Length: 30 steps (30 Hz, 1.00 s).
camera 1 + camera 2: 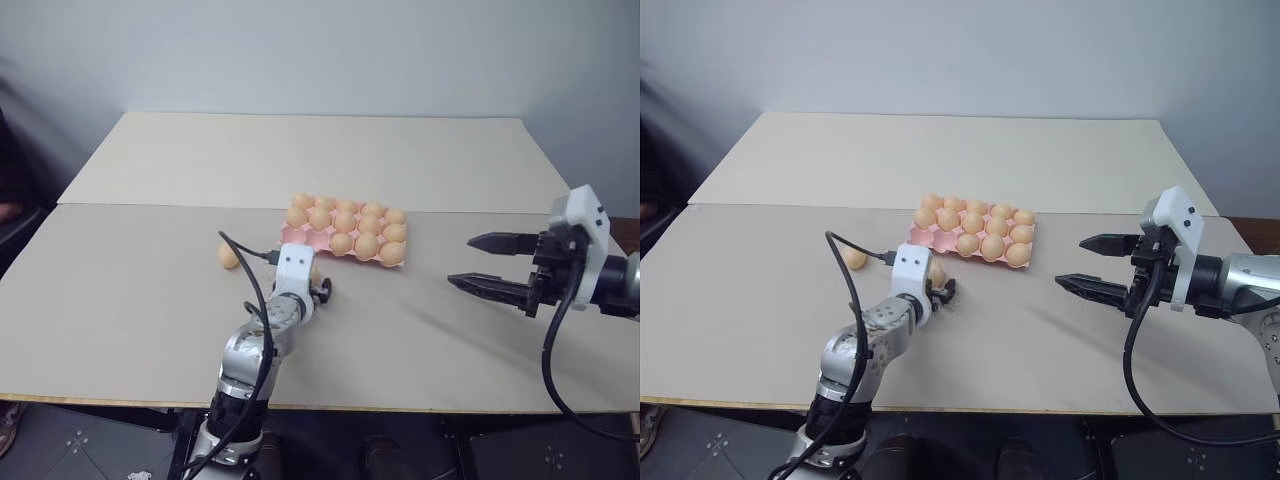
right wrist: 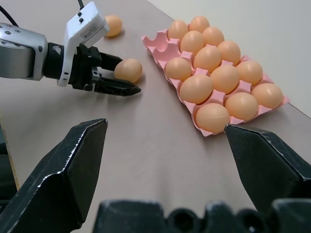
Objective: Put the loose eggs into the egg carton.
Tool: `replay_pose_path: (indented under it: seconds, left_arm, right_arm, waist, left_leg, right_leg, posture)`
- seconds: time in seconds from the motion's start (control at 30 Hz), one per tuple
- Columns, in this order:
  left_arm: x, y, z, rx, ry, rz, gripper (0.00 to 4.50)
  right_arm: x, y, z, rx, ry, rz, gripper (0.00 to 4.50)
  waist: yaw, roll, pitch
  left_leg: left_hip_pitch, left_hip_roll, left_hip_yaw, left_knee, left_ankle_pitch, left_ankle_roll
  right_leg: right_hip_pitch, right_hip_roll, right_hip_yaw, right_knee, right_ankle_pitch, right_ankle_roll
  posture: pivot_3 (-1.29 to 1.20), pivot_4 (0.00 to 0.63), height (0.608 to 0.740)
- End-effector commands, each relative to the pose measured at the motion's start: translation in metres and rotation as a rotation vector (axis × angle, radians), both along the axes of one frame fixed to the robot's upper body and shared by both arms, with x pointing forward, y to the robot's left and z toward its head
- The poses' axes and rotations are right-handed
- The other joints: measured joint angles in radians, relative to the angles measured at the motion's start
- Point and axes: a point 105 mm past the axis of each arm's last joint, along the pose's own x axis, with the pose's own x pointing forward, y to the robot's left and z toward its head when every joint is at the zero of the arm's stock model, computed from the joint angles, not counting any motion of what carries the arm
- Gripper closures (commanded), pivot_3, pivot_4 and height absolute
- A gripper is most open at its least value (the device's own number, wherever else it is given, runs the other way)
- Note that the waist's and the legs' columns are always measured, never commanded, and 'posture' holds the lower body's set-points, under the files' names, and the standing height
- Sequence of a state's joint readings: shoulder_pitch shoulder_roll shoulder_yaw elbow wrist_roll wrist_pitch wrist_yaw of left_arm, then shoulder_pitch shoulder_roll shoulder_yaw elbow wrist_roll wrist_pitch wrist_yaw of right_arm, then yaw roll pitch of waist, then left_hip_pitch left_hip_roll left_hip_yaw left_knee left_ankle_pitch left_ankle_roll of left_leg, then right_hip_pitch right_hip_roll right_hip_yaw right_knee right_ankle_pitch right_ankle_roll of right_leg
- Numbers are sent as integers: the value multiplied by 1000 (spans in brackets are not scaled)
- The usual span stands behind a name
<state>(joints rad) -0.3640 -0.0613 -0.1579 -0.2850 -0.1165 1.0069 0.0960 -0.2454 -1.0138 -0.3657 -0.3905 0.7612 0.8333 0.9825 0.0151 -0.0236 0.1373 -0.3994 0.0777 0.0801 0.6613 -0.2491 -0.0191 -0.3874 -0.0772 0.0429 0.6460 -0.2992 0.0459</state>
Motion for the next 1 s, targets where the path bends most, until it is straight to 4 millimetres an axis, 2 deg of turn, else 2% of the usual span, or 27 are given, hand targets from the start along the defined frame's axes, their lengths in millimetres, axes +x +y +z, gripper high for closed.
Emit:
replay_pose_path:
  seconds: [0.03,0.13,0.2,0.37,0.5,0.67,0.8,1.0]
  left_arm:
    - [0,0,5,-4,-25,4,1806]
    - [0,1,5,7,-30,1,2722]
    - [0,3,5,15,-33,-1,2951]
    - [1,10,9,38,-67,14,3000]
    - [-1,12,22,84,-136,-15,3012]
    - [-2,6,62,82,-273,-33,3012]
    - [13,-2,86,24,-298,28,3012]
    - [33,-18,83,20,-221,10,3012]
  right_arm:
    - [-3,2,12,-18,-46,10,0]
    - [-2,3,12,-17,-47,12,0]
    - [-1,4,12,-16,-48,12,0]
    - [0,5,11,-18,-48,14,0]
    - [1,6,11,-18,-49,21,0]
    - [4,7,10,-19,-48,27,0]
    - [6,8,9,-24,-46,32,0]
    - [6,13,17,-9,-71,53,0]
  waist:
    - [0,0,0]
    - [0,0,0]
    - [0,0,0]
    - [0,0,0]
    - [-1,0,0]
    - [3,0,0]
    - [10,0,0]
    - [7,0,0]
  left_leg:
    - [0,0,0,0,0,0]
    - [0,0,0,0,0,0]
    - [0,0,0,0,0,0]
    - [0,0,0,0,0,0]
    - [0,0,0,0,0,0]
    - [0,0,0,0,0,0]
    - [-1,-1,0,1,0,0]
    - [-1,-1,0,0,0,0]
  right_leg:
    - [0,0,0,0,0,0]
    - [0,0,0,0,0,0]
    - [0,0,0,0,0,0]
    - [0,0,0,0,0,0]
    - [0,0,0,0,0,0]
    - [0,0,0,0,0,0]
    - [0,0,0,0,0,0]
    - [0,0,0,-1,0,1]
  posture:
    - [0,150,740]
    - [0,150,740]
    - [0,150,740]
    - [0,150,740]
    - [0,150,740]
    - [0,150,740]
    - [0,150,740]
    - [0,150,740]
